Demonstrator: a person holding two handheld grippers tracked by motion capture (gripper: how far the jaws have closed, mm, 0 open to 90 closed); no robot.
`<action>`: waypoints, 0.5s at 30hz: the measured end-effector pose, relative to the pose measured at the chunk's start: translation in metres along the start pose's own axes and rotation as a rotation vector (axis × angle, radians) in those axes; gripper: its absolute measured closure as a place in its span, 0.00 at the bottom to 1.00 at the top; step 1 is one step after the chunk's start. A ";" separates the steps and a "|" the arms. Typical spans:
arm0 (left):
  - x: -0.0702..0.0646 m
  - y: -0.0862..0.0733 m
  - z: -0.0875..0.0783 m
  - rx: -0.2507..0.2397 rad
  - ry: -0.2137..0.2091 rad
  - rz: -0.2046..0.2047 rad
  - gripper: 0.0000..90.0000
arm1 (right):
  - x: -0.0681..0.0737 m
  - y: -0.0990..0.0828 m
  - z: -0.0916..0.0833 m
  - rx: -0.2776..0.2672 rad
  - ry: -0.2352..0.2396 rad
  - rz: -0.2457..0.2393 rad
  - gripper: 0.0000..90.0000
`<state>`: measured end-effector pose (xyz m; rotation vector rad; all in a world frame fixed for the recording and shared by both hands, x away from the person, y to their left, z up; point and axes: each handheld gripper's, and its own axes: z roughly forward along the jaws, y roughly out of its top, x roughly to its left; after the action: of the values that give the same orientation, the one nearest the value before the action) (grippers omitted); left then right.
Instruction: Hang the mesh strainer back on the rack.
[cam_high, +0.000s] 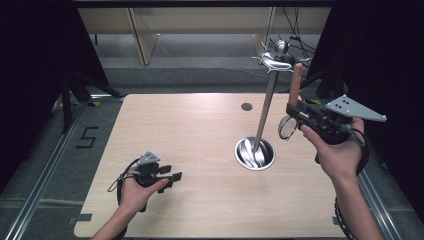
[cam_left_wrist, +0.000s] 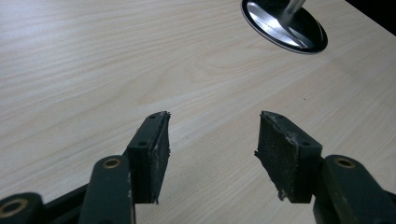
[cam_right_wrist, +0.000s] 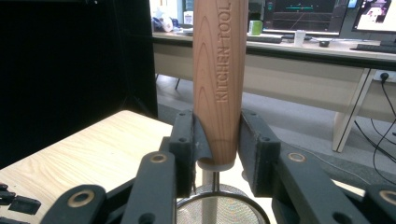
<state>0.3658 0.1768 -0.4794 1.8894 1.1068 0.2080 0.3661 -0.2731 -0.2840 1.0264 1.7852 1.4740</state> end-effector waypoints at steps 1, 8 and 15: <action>0.000 0.000 0.000 -0.001 0.000 0.000 0.48 | -0.001 0.000 0.001 -0.011 -0.009 -0.014 0.77; 0.000 0.000 0.000 0.000 0.000 0.000 0.48 | 0.000 0.000 0.003 -0.002 -0.012 -0.007 0.77; 0.000 0.000 0.000 -0.001 0.001 0.000 0.48 | 0.002 0.001 0.006 0.009 -0.019 -0.003 0.77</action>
<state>0.3658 0.1770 -0.4793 1.8883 1.1067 0.2092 0.3698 -0.2682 -0.2845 1.0387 1.7808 1.4514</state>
